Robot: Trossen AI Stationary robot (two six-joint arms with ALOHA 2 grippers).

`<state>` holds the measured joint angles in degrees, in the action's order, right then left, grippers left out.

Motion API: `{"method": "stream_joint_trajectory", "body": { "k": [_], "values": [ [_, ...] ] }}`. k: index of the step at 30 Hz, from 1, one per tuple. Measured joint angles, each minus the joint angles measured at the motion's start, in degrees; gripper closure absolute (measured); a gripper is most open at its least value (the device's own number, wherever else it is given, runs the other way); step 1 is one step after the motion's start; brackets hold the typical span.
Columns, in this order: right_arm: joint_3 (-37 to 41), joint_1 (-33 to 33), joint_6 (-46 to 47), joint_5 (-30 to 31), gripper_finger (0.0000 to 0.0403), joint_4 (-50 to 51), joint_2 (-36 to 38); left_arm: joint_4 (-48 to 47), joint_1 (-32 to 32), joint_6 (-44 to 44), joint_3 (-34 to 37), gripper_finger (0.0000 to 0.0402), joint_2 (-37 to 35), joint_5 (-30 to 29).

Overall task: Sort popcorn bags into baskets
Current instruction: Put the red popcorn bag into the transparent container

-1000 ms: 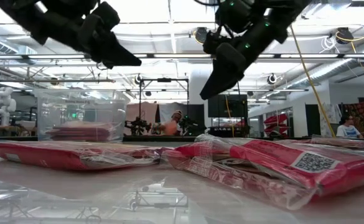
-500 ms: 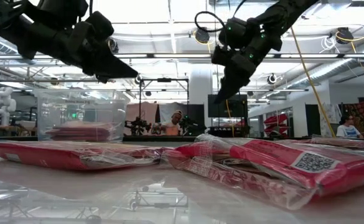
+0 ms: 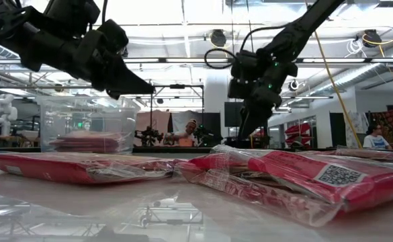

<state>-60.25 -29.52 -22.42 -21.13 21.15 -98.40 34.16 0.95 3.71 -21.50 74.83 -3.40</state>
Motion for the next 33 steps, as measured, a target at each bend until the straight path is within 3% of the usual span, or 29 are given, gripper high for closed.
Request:
{"method": "stream_joint_trajectory", "body": {
  "k": [12, 15, 20, 25, 33],
  "values": [
    [-0.09, 0.11, -1.96, 2.16, 0.0173, -1.35, -5.67, 1.35, -0.13, -1.76, 0.0, 0.0379, 0.99, -0.22],
    [0.02, 0.42, 3.69, -0.94, 0.0173, -1.02, -4.92, 0.93, -0.13, -2.24, 0.0, 0.0378, 0.99, -0.24],
    [0.04, 1.93, 11.58, 3.38, 0.0173, 0.8, -0.67, 0.87, -0.15, -3.63, 0.0, 0.0378, 0.99, -0.26],
    [0.04, 4.04, 8.53, 9.31, 0.0173, 0.17, 4.22, 0.89, -0.41, -3.81, 0.0, 0.0378, 0.99, -0.28],
    [0.02, 1.67, 5.42, 7.62, 0.0137, -0.7, 1.92, 3.62, -1.68, -3.54, 0.0, 0.0378, 0.99, -0.28]
  ]
}}
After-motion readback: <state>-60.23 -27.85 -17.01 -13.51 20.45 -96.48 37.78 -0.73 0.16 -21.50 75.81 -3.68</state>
